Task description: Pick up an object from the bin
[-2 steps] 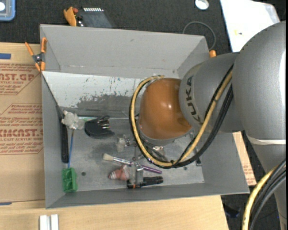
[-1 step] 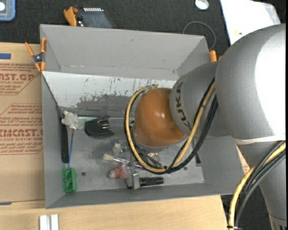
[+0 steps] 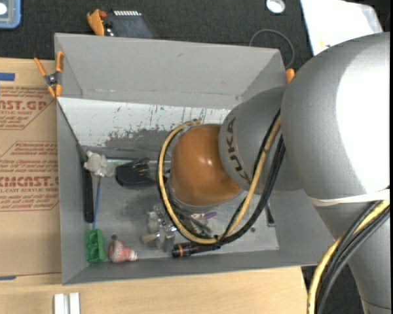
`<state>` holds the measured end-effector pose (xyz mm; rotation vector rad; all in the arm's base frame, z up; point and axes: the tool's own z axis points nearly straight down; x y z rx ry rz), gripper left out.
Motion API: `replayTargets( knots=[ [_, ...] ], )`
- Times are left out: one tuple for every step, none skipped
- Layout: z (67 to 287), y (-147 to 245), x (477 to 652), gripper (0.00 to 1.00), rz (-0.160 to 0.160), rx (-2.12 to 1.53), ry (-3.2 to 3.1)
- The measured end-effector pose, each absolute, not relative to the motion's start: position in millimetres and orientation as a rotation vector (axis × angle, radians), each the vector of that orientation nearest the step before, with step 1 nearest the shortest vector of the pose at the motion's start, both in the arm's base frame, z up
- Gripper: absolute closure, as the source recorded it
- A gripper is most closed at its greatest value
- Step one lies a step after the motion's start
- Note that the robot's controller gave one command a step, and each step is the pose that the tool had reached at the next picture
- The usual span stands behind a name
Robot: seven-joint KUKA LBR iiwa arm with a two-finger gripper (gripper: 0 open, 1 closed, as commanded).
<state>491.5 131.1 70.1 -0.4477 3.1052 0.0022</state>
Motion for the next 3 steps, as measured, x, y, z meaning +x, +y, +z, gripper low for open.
replayTargets(
  knots=[
    [70,131,491.5,1.00,0.002,-0.448,3.105],
    [88,131,490.2,1.00,0.001,-0.449,3.109],
    [111,131,490.1,1.00,0.001,-0.449,3.109]
  ],
)
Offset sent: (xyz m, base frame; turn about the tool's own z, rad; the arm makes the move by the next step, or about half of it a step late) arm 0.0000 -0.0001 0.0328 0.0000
